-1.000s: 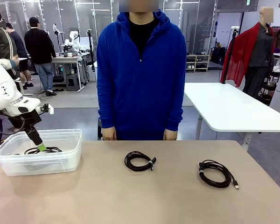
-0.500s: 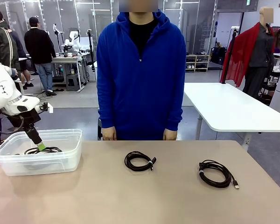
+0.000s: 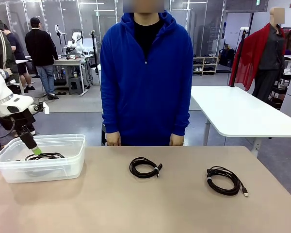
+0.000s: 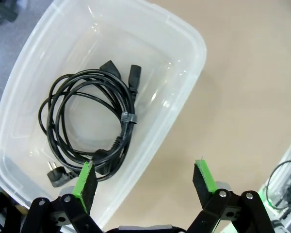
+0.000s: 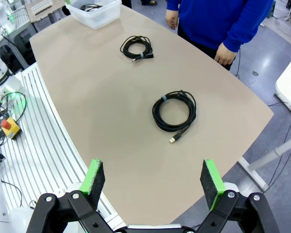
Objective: Organize and store the cables.
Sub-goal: Place the USB Extension Cable into the Organizing box.
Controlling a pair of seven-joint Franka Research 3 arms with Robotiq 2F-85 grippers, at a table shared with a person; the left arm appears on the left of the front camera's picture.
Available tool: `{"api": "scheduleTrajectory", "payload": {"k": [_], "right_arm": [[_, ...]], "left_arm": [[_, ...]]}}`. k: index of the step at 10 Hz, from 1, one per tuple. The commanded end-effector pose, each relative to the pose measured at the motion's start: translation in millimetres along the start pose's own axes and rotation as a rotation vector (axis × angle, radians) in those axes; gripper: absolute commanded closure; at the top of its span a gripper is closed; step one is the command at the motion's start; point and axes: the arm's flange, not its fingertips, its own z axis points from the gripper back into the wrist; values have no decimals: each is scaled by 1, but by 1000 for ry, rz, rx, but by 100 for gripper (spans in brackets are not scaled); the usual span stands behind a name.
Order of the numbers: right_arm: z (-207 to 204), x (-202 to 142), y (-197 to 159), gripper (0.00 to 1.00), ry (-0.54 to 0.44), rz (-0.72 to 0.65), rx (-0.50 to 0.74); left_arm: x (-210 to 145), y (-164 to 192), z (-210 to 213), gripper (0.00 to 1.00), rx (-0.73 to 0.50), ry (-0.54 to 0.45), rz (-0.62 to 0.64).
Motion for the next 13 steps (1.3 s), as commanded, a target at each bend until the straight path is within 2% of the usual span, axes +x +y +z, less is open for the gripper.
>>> {"api": "scheduleTrajectory", "payload": {"k": [1, 5, 6, 7, 13], "right_arm": [[0, 2, 6, 0, 12, -30, -23], [8, 2, 19, 0, -1, -1, -6], [6, -1, 4, 0, -6, 0, -16], [6, -1, 4, 0, -6, 0, -16], [6, -1, 4, 0, -6, 0, -16]], "left_arm": [[1, -22, 10, 0, -5, 11, 57], [18, -91, 33, 0, -8, -19, 271], [23, -103, 32, 0, 2, -28, 306], [25, -109, 31, 0, 20, -63, 319], [15, -135, 37, 0, 59, -118, 278]]}}
